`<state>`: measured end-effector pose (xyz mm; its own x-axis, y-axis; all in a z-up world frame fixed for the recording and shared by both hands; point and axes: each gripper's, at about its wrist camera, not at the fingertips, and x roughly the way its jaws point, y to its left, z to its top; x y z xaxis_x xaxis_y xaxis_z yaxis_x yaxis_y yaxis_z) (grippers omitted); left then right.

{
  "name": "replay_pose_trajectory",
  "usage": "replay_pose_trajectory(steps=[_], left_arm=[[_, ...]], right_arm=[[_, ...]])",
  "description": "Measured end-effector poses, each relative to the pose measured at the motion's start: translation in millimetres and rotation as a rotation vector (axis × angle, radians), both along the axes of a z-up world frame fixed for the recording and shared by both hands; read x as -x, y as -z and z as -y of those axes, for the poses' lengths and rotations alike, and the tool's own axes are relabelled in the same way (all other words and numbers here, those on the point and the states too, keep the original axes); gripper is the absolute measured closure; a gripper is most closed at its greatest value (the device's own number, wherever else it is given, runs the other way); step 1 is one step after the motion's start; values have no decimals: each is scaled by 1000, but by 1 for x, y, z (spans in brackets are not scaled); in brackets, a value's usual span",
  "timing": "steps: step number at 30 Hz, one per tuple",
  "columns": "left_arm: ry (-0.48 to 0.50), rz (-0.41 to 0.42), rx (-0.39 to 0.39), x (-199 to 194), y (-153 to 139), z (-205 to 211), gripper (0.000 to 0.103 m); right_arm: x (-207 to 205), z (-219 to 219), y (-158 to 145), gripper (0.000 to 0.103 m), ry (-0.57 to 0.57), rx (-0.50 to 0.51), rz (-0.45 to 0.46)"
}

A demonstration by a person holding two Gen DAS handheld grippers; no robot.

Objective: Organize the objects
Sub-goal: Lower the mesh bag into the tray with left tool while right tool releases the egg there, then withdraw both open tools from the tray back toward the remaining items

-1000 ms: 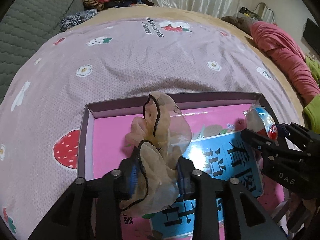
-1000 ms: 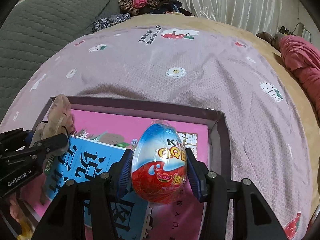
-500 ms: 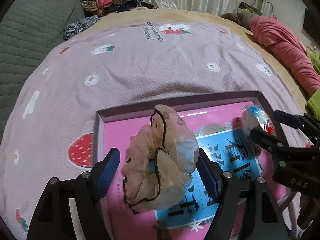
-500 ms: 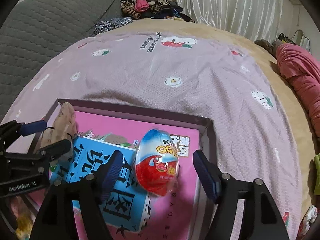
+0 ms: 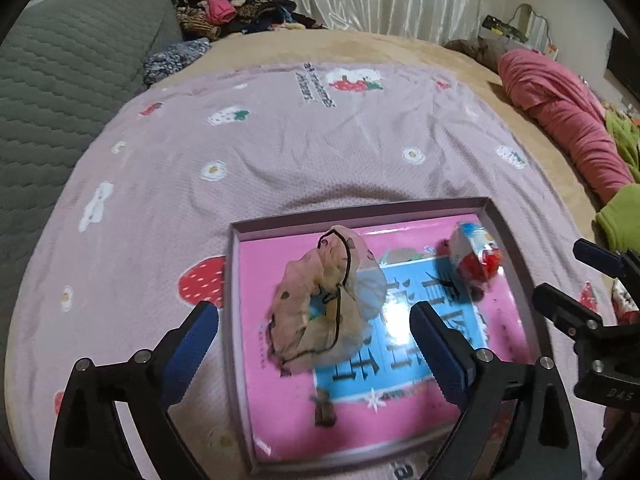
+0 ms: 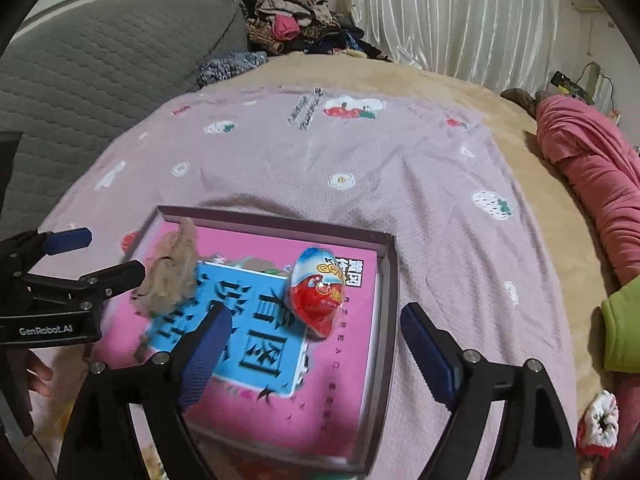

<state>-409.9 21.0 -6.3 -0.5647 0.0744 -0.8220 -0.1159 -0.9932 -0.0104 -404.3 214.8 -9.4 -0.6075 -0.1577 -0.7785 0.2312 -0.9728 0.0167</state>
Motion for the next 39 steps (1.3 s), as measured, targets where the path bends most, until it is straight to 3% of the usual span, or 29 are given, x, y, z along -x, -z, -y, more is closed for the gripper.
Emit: replay_pose_trajectory(steps=[10,12,18,31,39], left_arm=[[-16,-86,-13,-67,-66,15,6],[-13,-94,-16,-83,-78,15,0],[-5,-129,-13,-127,-103,13,0],[-11,-223,-56,-225,-137,22,0],[-16,-261,-28,-277,-149,35,0]], right_arm=[[-67,6,-85,1,-17,56,-109],[-82,8,-99,1,-20,70,-130],[-132,20,-131,1,-46,23,-196],[-214,28,-161,1,-56,22,-257],[-256,31,-166,1,-70,26,-276]])
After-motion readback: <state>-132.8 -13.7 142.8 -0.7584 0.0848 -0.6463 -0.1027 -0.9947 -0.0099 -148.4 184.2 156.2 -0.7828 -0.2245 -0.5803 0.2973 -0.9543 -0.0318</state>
